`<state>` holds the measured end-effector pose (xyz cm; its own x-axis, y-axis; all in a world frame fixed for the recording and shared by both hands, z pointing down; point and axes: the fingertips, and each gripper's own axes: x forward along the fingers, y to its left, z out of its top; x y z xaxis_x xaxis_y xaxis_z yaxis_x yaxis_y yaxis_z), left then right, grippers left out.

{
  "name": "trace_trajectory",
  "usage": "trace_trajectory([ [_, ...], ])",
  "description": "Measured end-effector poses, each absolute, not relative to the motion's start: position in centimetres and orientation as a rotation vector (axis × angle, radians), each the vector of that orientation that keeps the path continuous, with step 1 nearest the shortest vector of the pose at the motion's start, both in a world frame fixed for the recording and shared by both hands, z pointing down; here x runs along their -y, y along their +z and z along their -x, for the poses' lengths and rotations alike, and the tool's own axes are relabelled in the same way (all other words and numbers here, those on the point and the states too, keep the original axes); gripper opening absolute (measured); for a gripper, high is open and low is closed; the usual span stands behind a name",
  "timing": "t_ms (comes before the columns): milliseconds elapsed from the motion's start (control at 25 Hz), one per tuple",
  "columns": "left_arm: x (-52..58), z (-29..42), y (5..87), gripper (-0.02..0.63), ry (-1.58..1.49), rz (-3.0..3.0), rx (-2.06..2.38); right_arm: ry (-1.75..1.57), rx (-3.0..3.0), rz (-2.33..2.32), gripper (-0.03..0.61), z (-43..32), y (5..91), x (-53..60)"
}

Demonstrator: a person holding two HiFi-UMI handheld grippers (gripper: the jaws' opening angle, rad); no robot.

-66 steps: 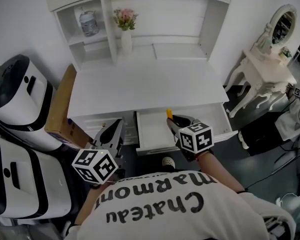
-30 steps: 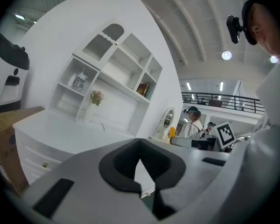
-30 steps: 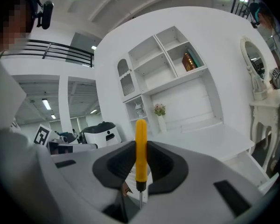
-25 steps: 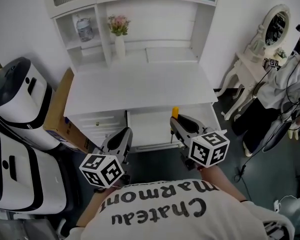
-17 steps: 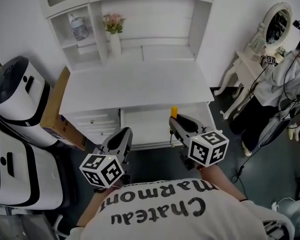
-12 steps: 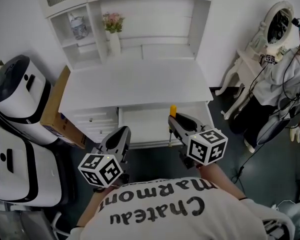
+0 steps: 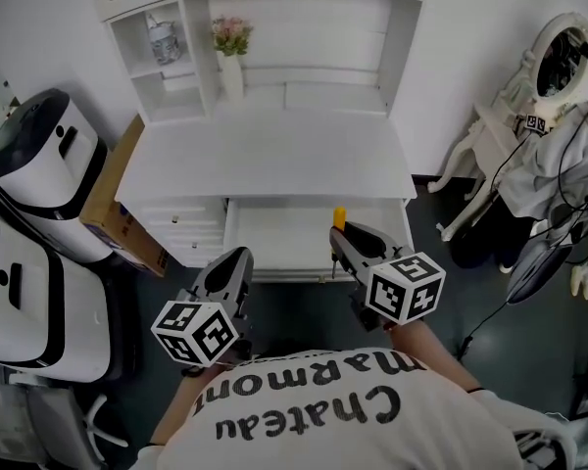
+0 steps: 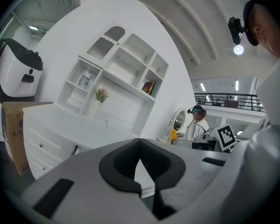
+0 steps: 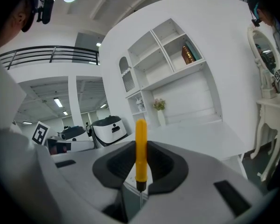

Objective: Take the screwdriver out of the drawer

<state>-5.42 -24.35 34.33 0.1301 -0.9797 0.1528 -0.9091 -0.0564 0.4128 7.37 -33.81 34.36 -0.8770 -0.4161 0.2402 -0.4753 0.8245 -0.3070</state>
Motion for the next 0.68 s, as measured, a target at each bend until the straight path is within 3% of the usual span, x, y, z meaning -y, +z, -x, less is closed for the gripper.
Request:
trace_trajectory([
  [680, 23.2, 2.0, 36.1, 0.020, -0.217, -1.960, 1.851, 0.569, 2.815, -0.649, 0.083, -10.8, 37.1, 33.3],
])
